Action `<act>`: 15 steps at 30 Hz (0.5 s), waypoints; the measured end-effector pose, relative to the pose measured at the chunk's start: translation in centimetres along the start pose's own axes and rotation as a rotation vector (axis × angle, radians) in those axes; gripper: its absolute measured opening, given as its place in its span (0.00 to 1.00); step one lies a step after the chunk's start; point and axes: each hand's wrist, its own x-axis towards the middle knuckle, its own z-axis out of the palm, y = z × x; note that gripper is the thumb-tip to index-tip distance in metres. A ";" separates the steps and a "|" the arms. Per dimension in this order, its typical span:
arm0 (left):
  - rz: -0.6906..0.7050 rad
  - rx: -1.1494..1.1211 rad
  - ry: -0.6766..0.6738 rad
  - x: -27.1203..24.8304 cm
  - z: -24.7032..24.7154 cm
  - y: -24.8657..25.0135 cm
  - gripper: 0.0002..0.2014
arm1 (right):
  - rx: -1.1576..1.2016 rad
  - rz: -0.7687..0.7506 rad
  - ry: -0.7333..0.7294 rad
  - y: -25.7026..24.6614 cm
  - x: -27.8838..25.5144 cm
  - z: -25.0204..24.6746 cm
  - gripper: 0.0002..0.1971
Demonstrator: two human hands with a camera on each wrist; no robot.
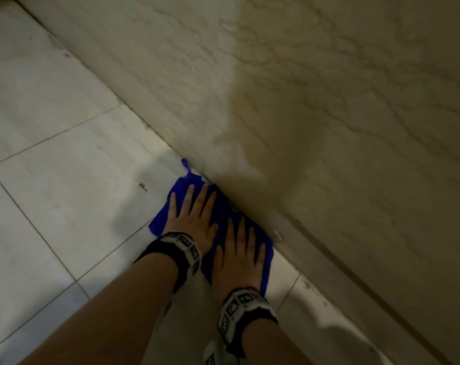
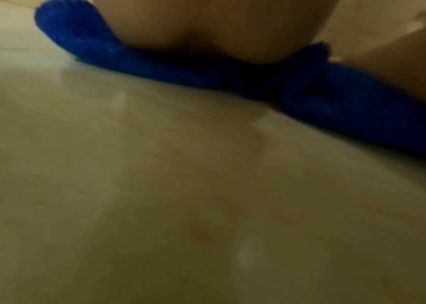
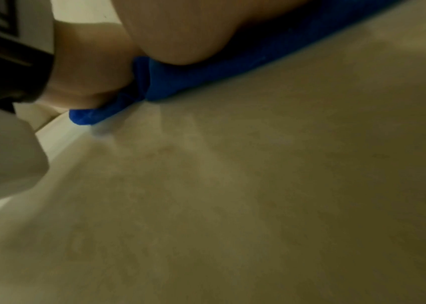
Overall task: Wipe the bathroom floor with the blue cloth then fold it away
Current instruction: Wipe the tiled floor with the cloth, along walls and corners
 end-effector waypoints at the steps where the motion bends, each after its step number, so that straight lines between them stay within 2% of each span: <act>1: 0.007 -0.003 -0.002 -0.2 0.1 0.6 0.36 | -0.006 0.016 -0.020 0.5 -0.3 -0.4 0.34; 3: 0.024 -0.013 -0.013 -0.9 0.3 2.1 0.36 | -0.082 0.016 -0.088 2.0 -1.3 -1.0 0.36; 5: 0.049 -0.031 -0.024 -1.8 0.8 3.6 0.37 | -0.037 0.042 -0.145 3.7 -2.8 -1.7 0.33; 8: 0.080 -0.049 -0.029 -2.8 1.4 5.4 0.38 | -0.061 0.065 -0.099 5.6 -4.1 -1.3 0.35; 10: 0.095 -0.048 -0.034 -3.3 1.6 6.1 0.38 | -0.065 0.114 -0.072 6.0 -4.8 -1.1 0.33; 12: 0.099 -0.050 -0.026 -3.5 1.7 6.1 0.38 | -0.056 0.135 -0.089 5.9 -5.1 -1.3 0.32; 15: 0.111 -0.069 -0.010 -3.6 1.8 5.6 0.38 | -0.082 0.103 -0.155 5.8 -5.0 -1.7 0.37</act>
